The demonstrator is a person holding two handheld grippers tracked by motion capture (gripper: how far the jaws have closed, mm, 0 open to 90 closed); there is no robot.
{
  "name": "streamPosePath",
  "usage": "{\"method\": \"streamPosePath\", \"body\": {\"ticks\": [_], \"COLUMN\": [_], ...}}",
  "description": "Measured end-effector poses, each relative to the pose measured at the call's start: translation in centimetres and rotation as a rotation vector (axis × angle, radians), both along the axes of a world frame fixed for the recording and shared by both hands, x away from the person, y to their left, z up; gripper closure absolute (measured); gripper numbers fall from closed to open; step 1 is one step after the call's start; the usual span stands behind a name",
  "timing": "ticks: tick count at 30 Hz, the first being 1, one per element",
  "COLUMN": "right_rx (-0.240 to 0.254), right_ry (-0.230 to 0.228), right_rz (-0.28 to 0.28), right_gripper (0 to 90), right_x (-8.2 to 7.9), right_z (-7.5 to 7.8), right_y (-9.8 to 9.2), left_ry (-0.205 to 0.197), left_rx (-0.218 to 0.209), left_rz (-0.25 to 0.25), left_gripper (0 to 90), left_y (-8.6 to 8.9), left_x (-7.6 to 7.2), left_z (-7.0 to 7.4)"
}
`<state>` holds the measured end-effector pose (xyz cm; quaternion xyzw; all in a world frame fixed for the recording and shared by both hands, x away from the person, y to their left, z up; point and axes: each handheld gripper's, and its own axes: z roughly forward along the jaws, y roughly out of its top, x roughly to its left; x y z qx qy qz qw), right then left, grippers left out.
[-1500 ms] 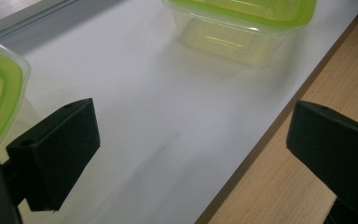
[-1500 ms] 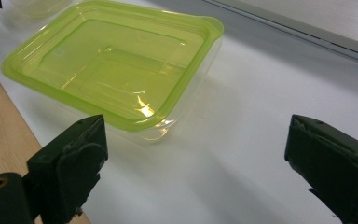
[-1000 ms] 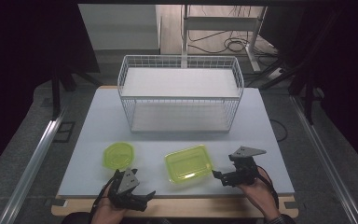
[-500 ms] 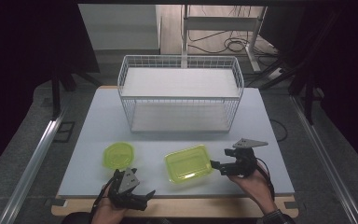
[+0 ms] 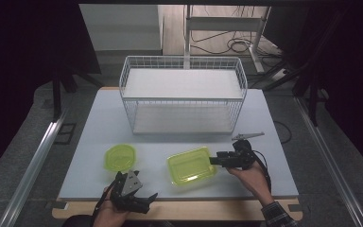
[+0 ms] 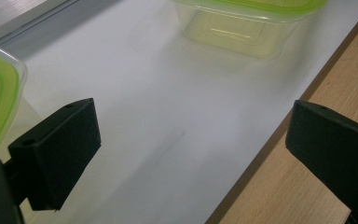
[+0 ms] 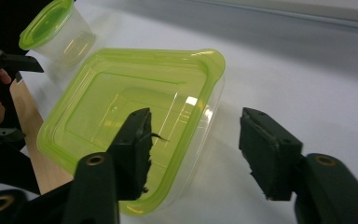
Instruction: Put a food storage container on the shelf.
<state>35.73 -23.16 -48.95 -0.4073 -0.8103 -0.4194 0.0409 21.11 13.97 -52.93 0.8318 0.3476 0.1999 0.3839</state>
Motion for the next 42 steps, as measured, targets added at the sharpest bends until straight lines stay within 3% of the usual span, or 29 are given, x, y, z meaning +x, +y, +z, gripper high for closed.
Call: {"method": "streamPosePath", "body": {"ticks": [11,15,18,20,22,28,42], "right_rx": [-0.001,0.049,0.078,0.075,0.113,0.122,0.256], "right_ry": [0.14,0.223,0.244,0.245,0.259,0.229,0.193], "right_rz": [0.048,0.049,0.068,0.07,0.07,0.038,-0.031], "right_gripper": [66.4,75.8,79.3,79.8,80.2,80.5,80.4], "right_x": [1.6,1.9,1.8,1.7,1.7,1.6,1.9], "right_z": [-1.0,-1.1,-0.8,-0.6,-0.5,0.0,2.1], "right_y": [1.0,0.8,0.8,0.8,0.6,0.1,-1.5], "left_ry": [0.001,0.0,0.0,-0.001,-0.002,-0.005,0.001], "left_rx": [0.018,0.02,0.023,0.024,0.026,0.024,0.017], "left_rz": [-0.006,-0.007,-0.008,-0.009,-0.009,-0.007,-0.003], "left_gripper": [3.4,3.5,3.6,3.6,3.6,3.7,3.5], "left_y": [-0.1,-0.1,-0.1,-0.2,-0.2,-0.1,0.0], "left_x": [0.0,0.0,0.0,0.0,0.0,0.0,0.0], "left_z": [-0.1,-0.1,-0.1,-0.1,-0.1,-0.1,0.0]}}
